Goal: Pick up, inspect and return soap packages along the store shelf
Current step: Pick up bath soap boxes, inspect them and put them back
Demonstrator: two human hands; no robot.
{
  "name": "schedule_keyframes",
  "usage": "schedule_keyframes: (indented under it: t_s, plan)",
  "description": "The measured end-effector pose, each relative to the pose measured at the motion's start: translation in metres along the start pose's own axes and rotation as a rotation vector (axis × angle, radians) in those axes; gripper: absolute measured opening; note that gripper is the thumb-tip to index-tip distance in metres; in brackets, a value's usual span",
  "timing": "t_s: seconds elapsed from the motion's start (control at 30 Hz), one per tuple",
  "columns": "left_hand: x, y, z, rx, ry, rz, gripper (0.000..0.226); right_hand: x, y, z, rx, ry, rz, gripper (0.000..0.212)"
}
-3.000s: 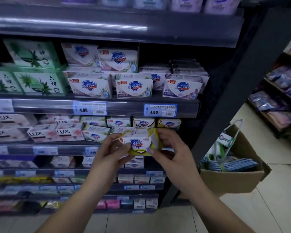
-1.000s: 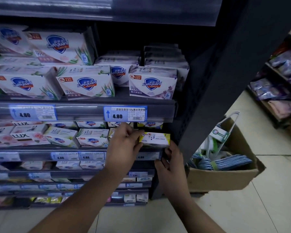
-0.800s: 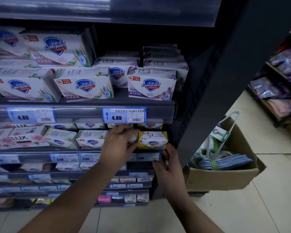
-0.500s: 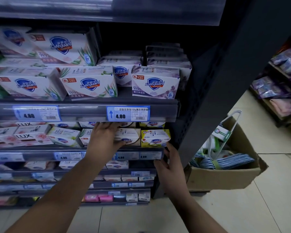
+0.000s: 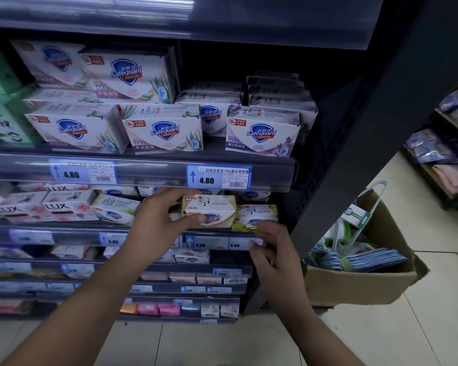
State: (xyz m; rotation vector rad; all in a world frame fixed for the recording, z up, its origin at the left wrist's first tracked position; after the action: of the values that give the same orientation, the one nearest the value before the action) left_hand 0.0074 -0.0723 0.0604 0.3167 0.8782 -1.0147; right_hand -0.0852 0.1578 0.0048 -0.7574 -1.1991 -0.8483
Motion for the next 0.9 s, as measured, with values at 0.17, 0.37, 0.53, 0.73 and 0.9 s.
schedule_keyframes:
  t_s: [0.17,0.37,0.53,0.73,0.9]
  plan:
    - [0.004,0.024,-0.004,0.069,0.315,0.126,0.045,0.017,-0.004,-0.025,0.202,-0.176,0.002,0.03]
    - [0.026,0.058,-0.038,0.091,0.638,0.373,0.059,0.001,-0.007,-0.03,0.153,-0.367,-0.199,0.01]
    - [0.036,0.07,-0.041,-0.007,0.828,0.454,0.057,0.004,-0.005,-0.035,0.212,-0.393,-0.175,0.014]
    - [0.036,0.077,-0.055,-0.06,0.946,0.475,0.055,0.033,-0.001,-0.027,0.248,-0.263,0.102,0.049]
    - [0.029,0.073,-0.054,-0.067,0.925,0.359,0.051,0.043,0.005,-0.025,0.3,-0.23,0.17,0.046]
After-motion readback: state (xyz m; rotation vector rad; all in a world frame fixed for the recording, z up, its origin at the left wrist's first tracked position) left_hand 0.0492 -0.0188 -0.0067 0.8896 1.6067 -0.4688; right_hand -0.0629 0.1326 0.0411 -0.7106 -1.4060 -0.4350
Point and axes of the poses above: each hand's wrist, its own y-axis away from the middle knuckle, its own z-axis out of the back of the hand, x = y × z, the point moved 8 cm from there along -y, towards the middle knuckle, and after that the axes turned 2 degrees about -y, right-handed, at the moved point
